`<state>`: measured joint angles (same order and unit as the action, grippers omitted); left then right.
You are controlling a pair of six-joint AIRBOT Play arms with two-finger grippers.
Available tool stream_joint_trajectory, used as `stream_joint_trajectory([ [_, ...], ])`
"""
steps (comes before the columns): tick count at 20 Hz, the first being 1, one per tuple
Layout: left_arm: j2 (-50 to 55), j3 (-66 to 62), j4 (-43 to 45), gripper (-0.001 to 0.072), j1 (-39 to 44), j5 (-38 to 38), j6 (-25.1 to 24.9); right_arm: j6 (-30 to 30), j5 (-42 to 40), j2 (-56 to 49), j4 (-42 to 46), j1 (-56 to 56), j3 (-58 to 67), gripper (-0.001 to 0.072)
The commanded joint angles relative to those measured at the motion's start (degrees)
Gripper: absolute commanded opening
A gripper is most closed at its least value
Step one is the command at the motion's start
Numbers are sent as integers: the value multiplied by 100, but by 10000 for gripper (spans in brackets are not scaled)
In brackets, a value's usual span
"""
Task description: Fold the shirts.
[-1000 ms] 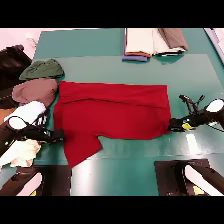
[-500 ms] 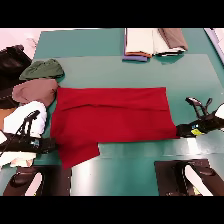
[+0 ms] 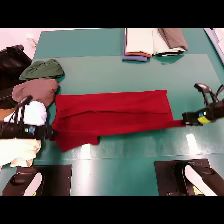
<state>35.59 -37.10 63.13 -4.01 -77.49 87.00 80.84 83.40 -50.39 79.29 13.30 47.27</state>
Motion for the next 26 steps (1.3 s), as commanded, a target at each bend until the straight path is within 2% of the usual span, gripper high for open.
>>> stream_joint_trajectory([
  [1,1261,-715,31,22,-2,1102,-354,4,-387,-949,-308,-11,807,13],
  [8,3727,-2299,-9,23,-2,1856,-800,63,-678,-2730,-328,-428,2280,13],
  [11,4218,-2603,-44,23,-2,2127,-804,138,-721,-3388,-352,-640,2830,16],
  [14,4286,-2640,-105,26,-2,2441,-800,127,-765,-3834,-951,-654,3228,16],
  [15,4284,-2640,-125,107,-2,2479,-800,92,-824,-3908,-1178,-601,3318,21],
  [16,4284,-2640,-146,377,-2,2476,-793,-15,-872,-3956,-1423,-529,3405,148],
  [17,4284,-2651,-177,503,-2,2437,-780,-66,-890,-3956,-1644,-448,3467,303],
  [18,4284,-2715,-175,475,-2,2284,-782,-238,-839,-3950,-1856,-306,3523,336],
  [22,4277,-3012,-197,475,-2,1707,-780,-754,-39,-3936,-2146,348,3410,410],
  [23,4269,-3014,-256,356,-2,1655,-782,-807,63,-3936,-2131,549,3244,415],
  [24,4269,-3014,-313,85,-2,1602,-809,-809,70,-3939,-2133,723,3040,503],
  [25,4269,-3014,-415,24,0,1569,-835,-811,7,-3941,-2131,894,2806,601],
  [26,4269,-3014,-557,24,0,1537,-861,-811,-149,-3939,-2135,1062,2535,604],
])
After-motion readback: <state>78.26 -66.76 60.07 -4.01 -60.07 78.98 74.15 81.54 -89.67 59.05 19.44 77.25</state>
